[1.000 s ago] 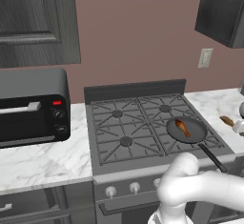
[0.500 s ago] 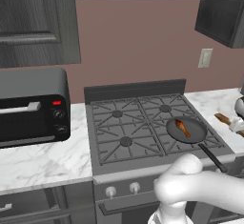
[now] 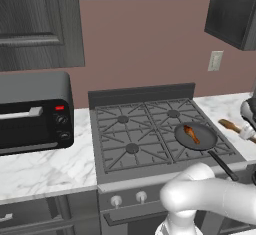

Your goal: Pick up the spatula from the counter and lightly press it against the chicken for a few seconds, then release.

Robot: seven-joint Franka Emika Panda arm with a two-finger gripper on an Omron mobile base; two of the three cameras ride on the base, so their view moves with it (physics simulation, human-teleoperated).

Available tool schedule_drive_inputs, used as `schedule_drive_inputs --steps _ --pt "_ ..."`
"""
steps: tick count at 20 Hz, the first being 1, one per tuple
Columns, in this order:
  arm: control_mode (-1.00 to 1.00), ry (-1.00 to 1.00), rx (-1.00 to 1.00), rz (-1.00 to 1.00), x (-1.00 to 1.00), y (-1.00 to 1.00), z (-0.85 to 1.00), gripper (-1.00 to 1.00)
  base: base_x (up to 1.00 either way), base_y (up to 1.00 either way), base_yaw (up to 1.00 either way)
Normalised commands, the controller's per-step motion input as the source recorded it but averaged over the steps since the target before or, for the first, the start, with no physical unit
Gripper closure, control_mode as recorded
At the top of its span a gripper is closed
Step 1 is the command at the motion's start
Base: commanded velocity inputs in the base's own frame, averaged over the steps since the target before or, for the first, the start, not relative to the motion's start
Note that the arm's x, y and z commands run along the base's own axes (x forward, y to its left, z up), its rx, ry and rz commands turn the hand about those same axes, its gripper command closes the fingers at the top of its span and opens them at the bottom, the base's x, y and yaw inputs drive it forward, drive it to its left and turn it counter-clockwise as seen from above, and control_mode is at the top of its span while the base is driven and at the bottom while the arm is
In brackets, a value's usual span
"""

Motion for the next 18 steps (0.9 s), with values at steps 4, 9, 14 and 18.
schedule_drive_inputs --steps 4,9,14,18 --pt "-1.0 -0.08 -0.08 0.18 -0.24 0.19 0.09 1.0 0.0 0.0 0.0" --pt "-1.0 -0.05 -0.07 0.16 -0.11 0.16 0.15 1.0 0.0 0.0 0.0" --pt "-1.0 -0.01 -0.03 0.14 -0.01 0.1 0.14 1.0 0.0 0.0 0.0" --pt "-1.0 0.0 0.0 0.12 0.0 0.14 0.1 1.0 0.0 0.0 0.0"
